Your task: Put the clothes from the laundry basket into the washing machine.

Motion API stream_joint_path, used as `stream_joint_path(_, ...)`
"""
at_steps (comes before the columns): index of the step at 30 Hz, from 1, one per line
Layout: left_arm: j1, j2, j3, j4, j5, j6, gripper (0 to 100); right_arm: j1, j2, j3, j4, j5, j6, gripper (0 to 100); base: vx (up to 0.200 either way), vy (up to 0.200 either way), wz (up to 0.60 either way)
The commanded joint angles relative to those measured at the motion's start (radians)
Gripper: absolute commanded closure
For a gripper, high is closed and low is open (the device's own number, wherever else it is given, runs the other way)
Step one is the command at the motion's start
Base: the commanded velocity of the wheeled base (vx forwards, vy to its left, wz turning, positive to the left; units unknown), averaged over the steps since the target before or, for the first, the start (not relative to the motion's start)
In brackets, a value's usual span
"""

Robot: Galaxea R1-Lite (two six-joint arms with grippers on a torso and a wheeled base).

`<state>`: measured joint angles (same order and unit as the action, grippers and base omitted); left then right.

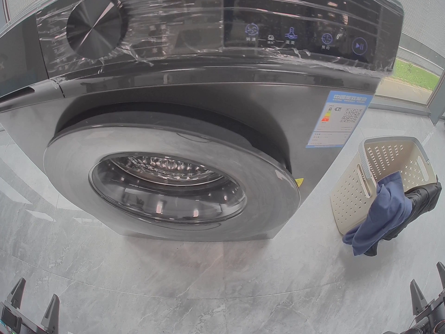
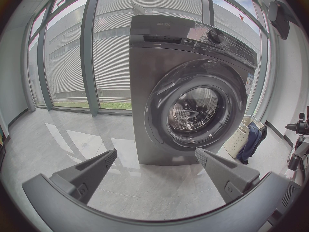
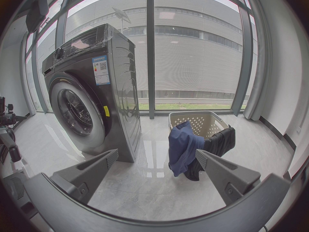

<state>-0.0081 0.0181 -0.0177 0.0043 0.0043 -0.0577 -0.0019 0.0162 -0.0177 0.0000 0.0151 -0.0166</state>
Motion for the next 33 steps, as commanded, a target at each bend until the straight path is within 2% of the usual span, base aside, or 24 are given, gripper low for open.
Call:
stream_joint_path(1,0.000,-0.018,0.016,0.000,0.000,-0.001,0,0.000,-0.016,0.018,0.000,0.000,0.000,0,0.000,0.000,0.00)
stream_joint_path(7,0.000,-0.018,0.016,0.000,0.000,-0.001,0,0.000,-0.016,0.018,0.000,0.000,0.000,0,0.000,0.000,0.00)
stream_joint_path(22,0.000,-0.018,0.016,0.000,0.000,-0.001,0,0.000,-0.016,0.018,0.000,0.000,0.000,0,0.000,0.200,0.00)
stream_joint_path(33,0.000,-0.018,0.016,0.000,0.000,-0.001,0,0.000,-0.016,0.018,0.000,0.000,0.000,0,0.000,0.000,0.00)
